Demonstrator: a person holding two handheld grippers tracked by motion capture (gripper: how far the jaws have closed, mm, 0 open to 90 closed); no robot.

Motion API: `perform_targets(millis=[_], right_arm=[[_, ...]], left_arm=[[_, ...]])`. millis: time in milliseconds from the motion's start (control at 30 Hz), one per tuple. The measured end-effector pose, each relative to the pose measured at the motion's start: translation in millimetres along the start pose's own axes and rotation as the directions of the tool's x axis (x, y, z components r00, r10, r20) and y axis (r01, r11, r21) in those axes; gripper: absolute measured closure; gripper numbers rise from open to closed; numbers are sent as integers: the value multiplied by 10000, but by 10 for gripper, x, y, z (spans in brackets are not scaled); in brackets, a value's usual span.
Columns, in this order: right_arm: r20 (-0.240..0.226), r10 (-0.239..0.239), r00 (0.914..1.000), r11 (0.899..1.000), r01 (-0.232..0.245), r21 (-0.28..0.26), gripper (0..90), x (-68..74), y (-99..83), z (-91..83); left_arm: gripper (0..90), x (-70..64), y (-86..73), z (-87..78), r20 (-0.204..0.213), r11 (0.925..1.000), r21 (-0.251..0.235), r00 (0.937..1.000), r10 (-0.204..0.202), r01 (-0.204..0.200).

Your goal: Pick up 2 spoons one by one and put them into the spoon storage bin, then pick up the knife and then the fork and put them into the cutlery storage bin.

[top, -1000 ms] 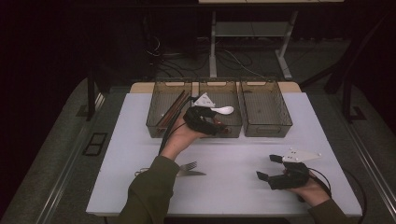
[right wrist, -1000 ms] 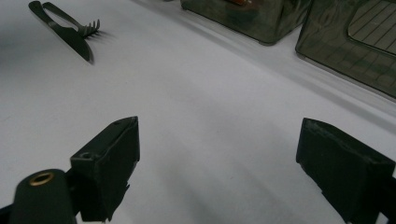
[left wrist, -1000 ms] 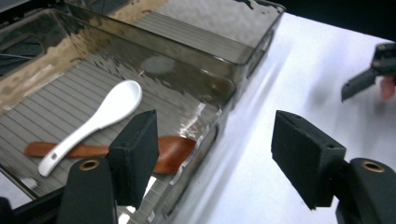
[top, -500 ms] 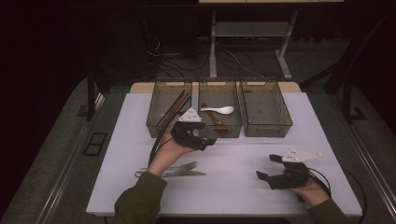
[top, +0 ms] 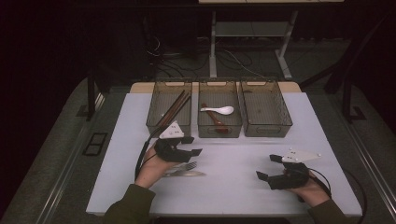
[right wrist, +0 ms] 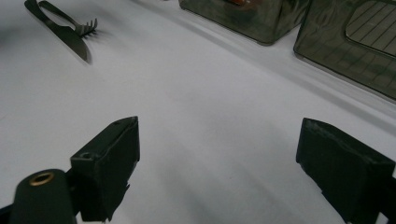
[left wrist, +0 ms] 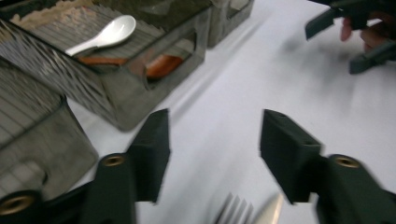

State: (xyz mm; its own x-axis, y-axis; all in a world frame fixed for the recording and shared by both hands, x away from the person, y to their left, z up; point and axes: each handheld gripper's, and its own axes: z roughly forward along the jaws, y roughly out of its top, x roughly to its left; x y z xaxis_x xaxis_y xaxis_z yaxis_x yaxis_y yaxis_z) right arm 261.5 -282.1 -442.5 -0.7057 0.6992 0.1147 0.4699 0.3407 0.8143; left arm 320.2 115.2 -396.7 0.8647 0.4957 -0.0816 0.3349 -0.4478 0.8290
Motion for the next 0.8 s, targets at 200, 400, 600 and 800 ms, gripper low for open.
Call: perform_targets(millis=[200,400,600,800], right_arm=[[51,-1,10000,10000,1,22,136,5,-1,6],[66,-14,10000,10000,14,6,136,4,-1,3],[64,-8,10000,10000,8,-10,137,0,-3,-4],[84,-33,10000,10000,33,35,137,-2,-2,5]], left_arm=[[816,-82,-142,-84,276,9992,363,9995,137,-147],[893,-136,-227,-69,689,9975,671,9975,172,-218],[893,-198,-296,74,878,9886,1410,9953,411,-533],[893,-195,-326,190,907,9807,1827,9944,538,-697]])
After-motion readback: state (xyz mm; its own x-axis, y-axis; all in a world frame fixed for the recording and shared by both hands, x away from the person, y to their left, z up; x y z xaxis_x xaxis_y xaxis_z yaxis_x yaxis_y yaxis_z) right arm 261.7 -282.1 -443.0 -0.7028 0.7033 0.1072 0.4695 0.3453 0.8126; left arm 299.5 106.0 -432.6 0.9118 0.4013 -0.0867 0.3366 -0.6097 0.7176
